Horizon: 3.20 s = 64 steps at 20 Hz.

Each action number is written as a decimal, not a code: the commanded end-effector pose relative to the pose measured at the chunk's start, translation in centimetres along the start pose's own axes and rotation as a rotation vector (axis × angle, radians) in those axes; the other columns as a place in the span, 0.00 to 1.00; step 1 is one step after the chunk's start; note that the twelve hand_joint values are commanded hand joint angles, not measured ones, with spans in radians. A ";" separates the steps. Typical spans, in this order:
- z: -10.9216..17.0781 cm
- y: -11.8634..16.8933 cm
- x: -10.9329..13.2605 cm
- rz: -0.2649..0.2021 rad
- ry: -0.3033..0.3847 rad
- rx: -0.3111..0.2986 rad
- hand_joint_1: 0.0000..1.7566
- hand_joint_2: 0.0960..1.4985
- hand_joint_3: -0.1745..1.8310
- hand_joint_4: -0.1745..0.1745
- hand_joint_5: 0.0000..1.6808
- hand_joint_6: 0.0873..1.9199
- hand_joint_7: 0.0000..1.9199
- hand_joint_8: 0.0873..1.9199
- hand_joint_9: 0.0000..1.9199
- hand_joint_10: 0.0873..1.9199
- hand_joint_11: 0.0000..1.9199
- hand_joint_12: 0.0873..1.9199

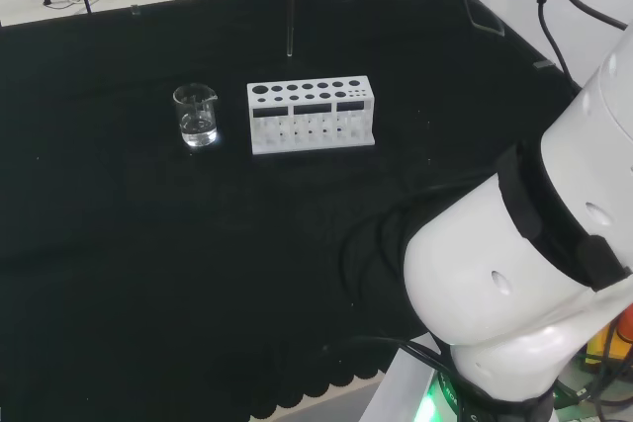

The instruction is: Stir in the beaker to the left of the white test tube rack with the glass rod.

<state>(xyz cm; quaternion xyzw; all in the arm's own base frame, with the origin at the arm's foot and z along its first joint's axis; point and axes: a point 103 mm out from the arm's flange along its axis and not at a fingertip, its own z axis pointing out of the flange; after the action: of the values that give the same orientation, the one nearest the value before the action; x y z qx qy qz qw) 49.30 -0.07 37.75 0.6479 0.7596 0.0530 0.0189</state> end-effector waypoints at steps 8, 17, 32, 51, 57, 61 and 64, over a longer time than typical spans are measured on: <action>0.0 1.0 1.6 -0.010 -0.013 0.021 0.74 0.74 0.00 0.00 0.74 0.10 0.57 0.58 0.84 0.46 0.86 0.34; -2.5 1.9 6.2 -0.111 0.004 0.002 0.74 0.74 0.00 0.00 0.74 0.09 0.57 0.58 0.85 0.46 0.86 0.34; -1.1 5.3 11.6 -0.218 0.036 0.024 0.74 0.74 0.00 0.00 0.75 0.08 0.57 0.59 0.85 0.46 0.86 0.35; 4.4 8.1 12.2 -0.269 0.030 0.095 0.74 0.74 0.00 0.00 0.76 0.06 0.56 0.61 0.85 0.46 0.86 0.35; 6.4 8.8 12.4 -0.276 0.033 0.119 0.74 0.74 0.00 0.00 0.77 0.06 0.56 0.61 0.85 0.46 0.86 0.35; 7.3 9.1 12.3 -0.274 0.038 0.126 0.74 0.74 0.00 0.00 0.77 0.05 0.56 0.61 0.85 0.46 0.86 0.35; 7.9 9.2 11.9 -0.270 0.035 0.134 0.74 0.74 0.00 0.00 0.77 0.05 0.56 0.61 0.85 0.46 0.86 0.35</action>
<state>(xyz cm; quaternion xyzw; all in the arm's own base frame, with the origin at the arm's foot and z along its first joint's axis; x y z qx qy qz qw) 56.64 13.85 31.89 0.5381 0.8421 0.0131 -0.0327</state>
